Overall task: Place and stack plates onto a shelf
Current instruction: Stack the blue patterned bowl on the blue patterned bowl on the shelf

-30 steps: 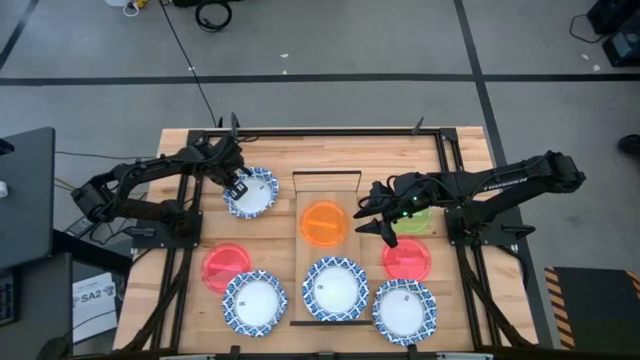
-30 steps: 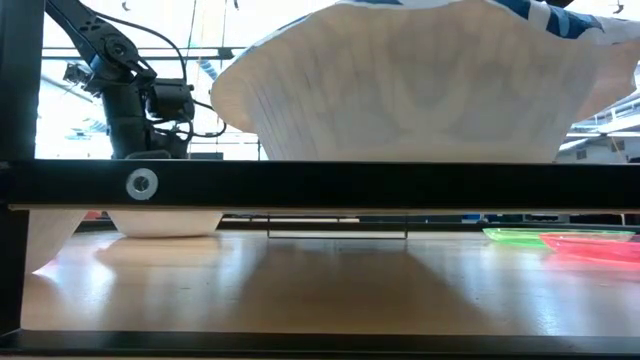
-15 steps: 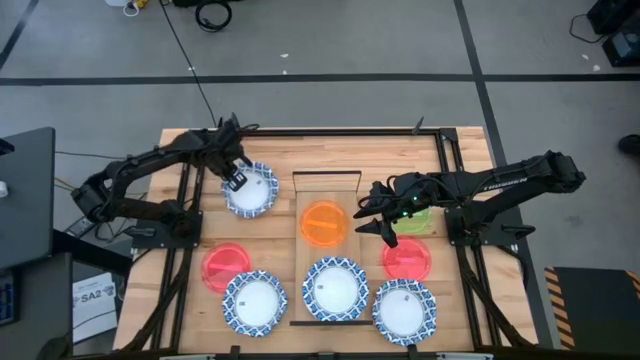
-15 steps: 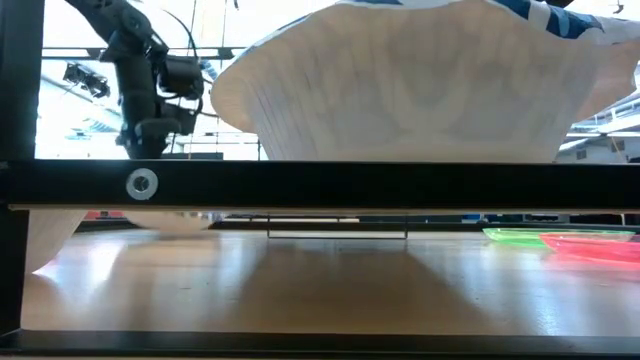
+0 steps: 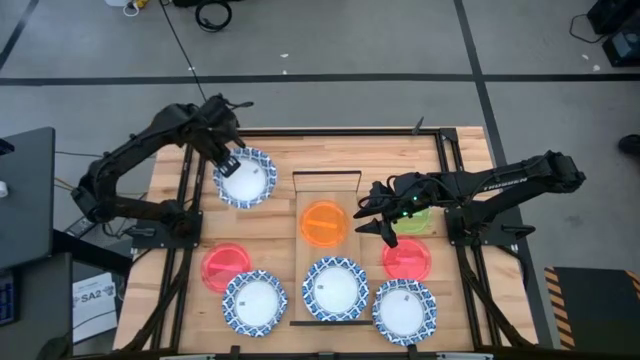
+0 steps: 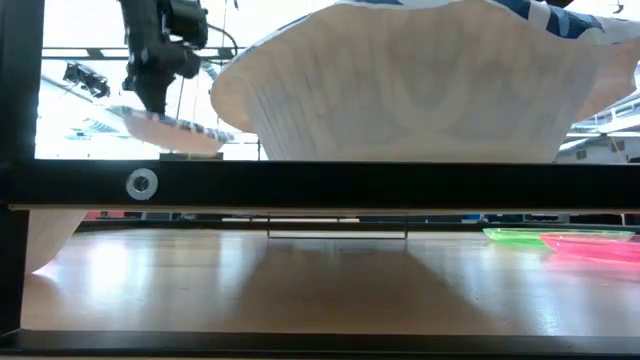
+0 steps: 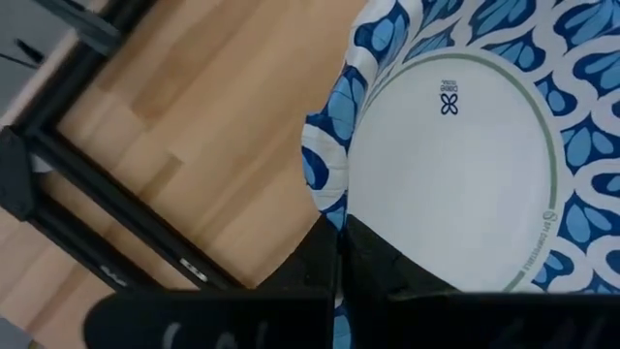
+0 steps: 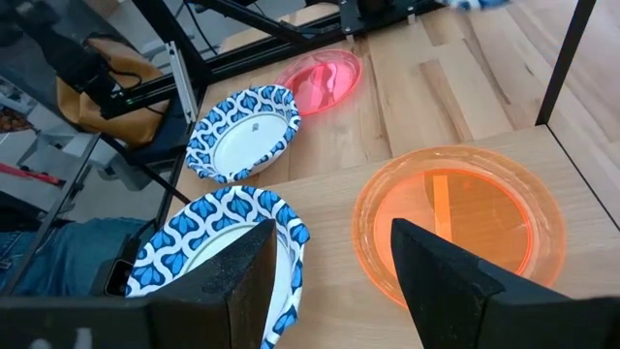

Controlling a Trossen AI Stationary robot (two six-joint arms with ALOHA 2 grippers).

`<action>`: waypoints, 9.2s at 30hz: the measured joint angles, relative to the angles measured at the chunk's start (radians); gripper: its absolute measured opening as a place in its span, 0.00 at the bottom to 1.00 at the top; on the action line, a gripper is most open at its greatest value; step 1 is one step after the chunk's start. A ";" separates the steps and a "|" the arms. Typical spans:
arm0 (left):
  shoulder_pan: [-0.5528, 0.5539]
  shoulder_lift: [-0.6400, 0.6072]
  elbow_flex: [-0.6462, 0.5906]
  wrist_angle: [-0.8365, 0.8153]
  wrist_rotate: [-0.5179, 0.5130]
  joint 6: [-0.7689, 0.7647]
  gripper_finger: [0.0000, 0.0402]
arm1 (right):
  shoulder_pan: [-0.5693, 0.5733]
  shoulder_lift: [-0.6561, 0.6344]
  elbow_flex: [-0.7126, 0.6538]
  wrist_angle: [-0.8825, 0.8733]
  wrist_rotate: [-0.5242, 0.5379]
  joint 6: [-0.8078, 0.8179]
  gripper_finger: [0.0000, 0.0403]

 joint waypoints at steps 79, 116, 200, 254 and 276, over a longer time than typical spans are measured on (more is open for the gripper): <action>-0.914 0.457 0.083 0.799 0.146 -0.838 0.02 | 0.000 -0.141 0.000 -0.194 -0.106 -0.104 0.52; -0.965 0.457 0.083 0.796 0.100 -0.835 0.10 | 0.000 -0.140 0.000 -0.195 -0.106 -0.104 0.52; -0.983 0.474 0.083 0.867 0.218 -0.862 0.03 | 0.001 -0.140 0.000 -0.195 -0.106 -0.101 0.52; -0.938 0.249 0.079 0.220 0.034 -0.537 0.46 | 0.001 -0.140 0.000 -0.253 -0.047 -0.102 0.52; -1.103 0.203 -0.273 0.473 0.158 -0.709 0.46 | 0.001 -0.140 0.000 -0.254 -0.045 -0.103 0.52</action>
